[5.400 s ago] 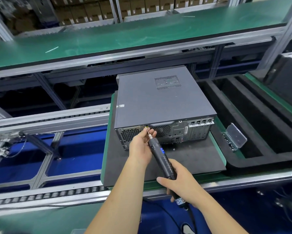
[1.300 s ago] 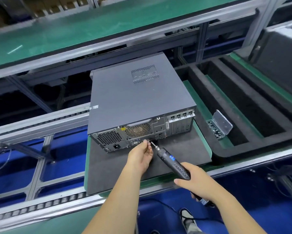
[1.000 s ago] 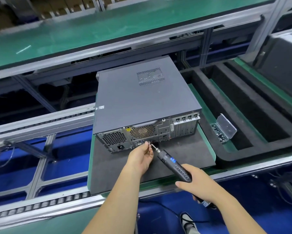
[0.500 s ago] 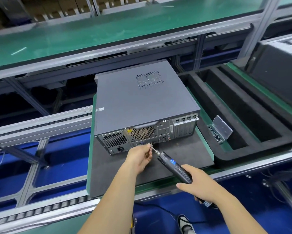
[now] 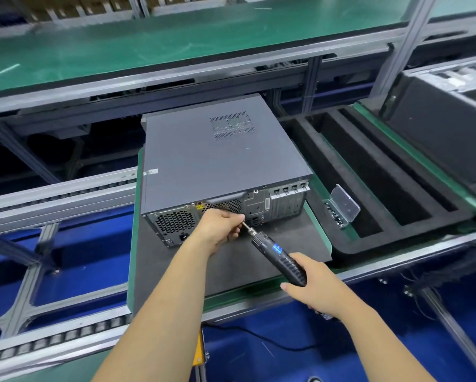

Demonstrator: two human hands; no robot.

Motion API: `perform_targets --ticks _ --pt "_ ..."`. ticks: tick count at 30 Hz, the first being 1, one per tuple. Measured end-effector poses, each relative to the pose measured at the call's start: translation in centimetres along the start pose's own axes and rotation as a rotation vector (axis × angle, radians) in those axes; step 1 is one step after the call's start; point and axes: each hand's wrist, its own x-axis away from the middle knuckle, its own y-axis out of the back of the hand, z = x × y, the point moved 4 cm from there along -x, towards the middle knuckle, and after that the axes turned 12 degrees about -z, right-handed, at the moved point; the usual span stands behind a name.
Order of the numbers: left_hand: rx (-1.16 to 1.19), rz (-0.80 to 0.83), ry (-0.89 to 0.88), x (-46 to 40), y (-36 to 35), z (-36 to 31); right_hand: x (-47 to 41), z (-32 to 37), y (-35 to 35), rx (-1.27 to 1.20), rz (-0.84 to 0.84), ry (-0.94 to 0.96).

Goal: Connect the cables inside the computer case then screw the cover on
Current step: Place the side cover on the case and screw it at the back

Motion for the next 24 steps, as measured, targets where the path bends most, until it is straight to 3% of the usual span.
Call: perform_targets --ticks 4,11,24 --pt "0.195 -0.096 0.095 1.1 -1.9 -1.4 -0.9 0.3 1.4 -0.072 0.013 0.055" --pt "0.785 -0.131 0.27 5.1 -10.0 -2.1 -0.5 -0.3 3.8 -0.309 0.051 0.045" --pt "0.791 -0.089 0.289 5.8 -16.7 -4.8 -0.7 -1.4 7.6 -0.509 0.023 -0.04"
